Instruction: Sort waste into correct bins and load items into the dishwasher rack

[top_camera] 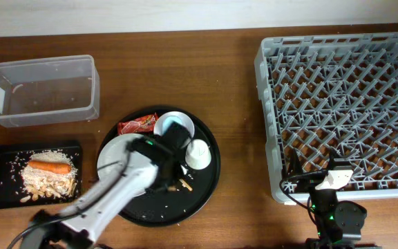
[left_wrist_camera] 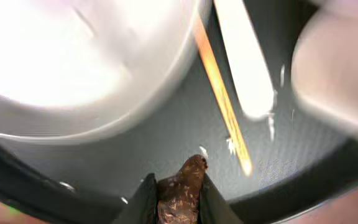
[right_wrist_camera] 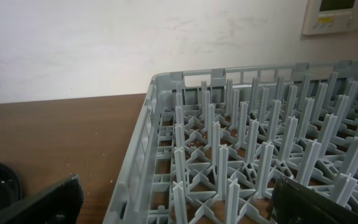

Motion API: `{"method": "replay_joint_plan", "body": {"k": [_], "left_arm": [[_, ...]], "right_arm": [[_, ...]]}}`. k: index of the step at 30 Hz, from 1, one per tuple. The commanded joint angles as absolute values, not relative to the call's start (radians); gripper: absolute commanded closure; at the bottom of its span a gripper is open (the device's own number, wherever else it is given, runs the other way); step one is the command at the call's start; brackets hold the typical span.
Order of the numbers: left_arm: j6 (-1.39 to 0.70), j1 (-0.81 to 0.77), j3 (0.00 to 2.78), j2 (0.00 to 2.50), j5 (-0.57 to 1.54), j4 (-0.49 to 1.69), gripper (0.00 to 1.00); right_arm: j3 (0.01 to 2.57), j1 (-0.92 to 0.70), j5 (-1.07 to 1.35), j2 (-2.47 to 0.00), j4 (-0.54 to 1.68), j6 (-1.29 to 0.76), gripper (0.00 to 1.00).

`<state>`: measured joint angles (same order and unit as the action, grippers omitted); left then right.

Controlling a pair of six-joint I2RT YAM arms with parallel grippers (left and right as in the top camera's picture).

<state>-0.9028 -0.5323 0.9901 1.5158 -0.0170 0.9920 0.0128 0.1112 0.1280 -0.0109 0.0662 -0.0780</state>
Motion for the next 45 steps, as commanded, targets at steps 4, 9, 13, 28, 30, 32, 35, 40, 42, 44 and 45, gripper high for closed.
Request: {"method": "replay_joint_plan", "body": {"k": [4,9,13,28,30,32,35,40,42,44,45], "left_arm": [[-0.816,-0.010,1.185,1.443,-0.186,0.965,0.87],[-0.817,0.367,1.183,1.483,-0.218,0.797,0.87],[-0.817,0.524,1.177,1.606,-0.219,0.813,0.68],[-0.639,0.553,1.193,1.631,0.209,0.843,0.64],[-0.601,0.550,1.193,1.566,0.319,0.854,0.63],[-0.563,0.514,1.193,1.478,0.416,0.854,0.57],[-0.508,0.395,1.193,1.397,0.433,0.854,0.48],[-0.492,-0.023,1.193,1.411,0.274,0.814,0.01],[-0.492,-0.161,1.193,1.441,0.220,0.758,0.01],[-0.492,-0.264,1.193,1.472,0.155,0.694,0.01],[-0.492,-0.315,1.193,1.493,0.102,0.665,0.01]], "right_arm": [[0.006,0.118,0.120,-0.004,0.068,-0.078,0.01],[0.006,0.118,0.120,-0.004,0.068,-0.078,0.01],[0.006,0.118,0.120,-0.004,0.068,-0.078,0.01],[0.006,0.118,0.120,-0.004,0.068,-0.078,0.01],[0.006,0.118,0.120,-0.004,0.068,-0.078,0.01],[0.006,0.118,0.120,-0.004,0.068,-0.078,0.01],[0.006,0.118,0.120,-0.004,0.068,-0.078,0.01],[0.006,0.118,0.120,-0.004,0.068,-0.078,0.01],[0.006,0.118,0.120,-0.004,0.068,-0.078,0.01],[0.006,0.118,0.120,-0.004,0.068,-0.078,0.01],[0.006,0.118,0.120,-0.004,0.068,-0.078,0.01]]}}
